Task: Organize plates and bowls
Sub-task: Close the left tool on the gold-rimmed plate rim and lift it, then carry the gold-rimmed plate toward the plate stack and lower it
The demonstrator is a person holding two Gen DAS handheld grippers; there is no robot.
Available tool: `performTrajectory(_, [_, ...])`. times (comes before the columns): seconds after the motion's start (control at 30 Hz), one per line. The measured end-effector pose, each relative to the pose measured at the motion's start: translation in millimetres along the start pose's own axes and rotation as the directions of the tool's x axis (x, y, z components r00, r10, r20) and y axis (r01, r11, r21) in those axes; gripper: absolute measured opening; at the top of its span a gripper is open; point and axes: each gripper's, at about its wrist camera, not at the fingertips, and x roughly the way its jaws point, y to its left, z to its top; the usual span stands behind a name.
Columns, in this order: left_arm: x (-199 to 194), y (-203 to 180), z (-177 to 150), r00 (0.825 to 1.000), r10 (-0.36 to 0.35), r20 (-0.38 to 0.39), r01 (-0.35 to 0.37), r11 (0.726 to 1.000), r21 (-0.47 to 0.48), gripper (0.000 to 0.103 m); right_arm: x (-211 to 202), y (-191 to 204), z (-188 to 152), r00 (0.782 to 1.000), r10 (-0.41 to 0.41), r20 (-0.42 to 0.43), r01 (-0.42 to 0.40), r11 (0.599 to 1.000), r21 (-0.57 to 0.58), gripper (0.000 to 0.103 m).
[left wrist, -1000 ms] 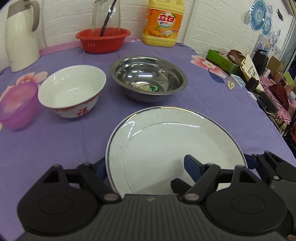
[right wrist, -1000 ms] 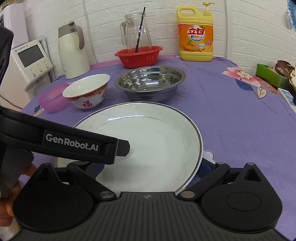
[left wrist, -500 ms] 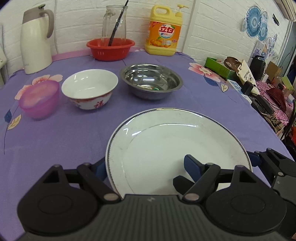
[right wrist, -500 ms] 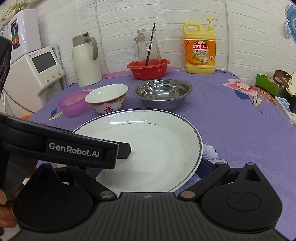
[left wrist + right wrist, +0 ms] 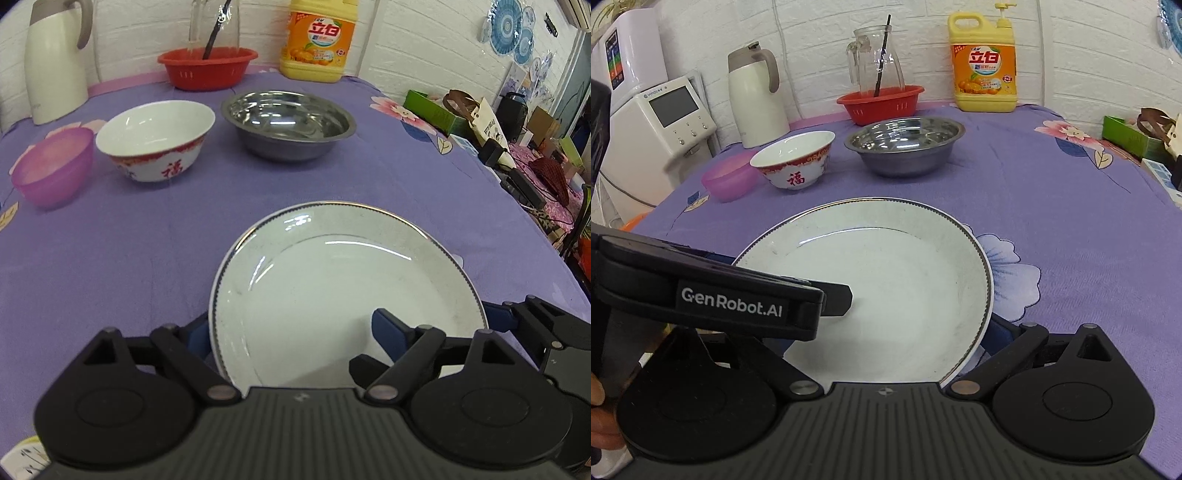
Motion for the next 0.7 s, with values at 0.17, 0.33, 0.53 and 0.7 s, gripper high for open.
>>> performTrajectory(0.17, [7.4,1.9,7.4,1.0,0.013,0.003,-0.013,1.0,0.005,0.084,1.1,-7.1,2.7,1.0,-0.017,0.003,0.017,1.0,-0.003,0.103])
performTrajectory(0.33, [11.5,-12.0,5.7,0.999,0.036,-0.01,-0.036,0.997,0.073,0.086,4.9,-3.0,1.8,1.0,-0.021,-0.01,0.021,0.999,-0.037,0.103])
performTrajectory(0.53, [3.5,-11.7,10.1,1.0,0.023,-0.005,-0.022,0.998,0.053,0.086,3.1,3.4,3.1,0.999,-0.045,-0.011,0.045,0.999,-0.019,0.103])
performTrajectory(0.7, [-15.4,-12.0,9.0,1.0,-0.003,0.025,0.002,0.999,0.046,0.086,-13.0,7.3,6.9,0.998,-0.053,0.014,0.054,0.998,-0.017,0.103])
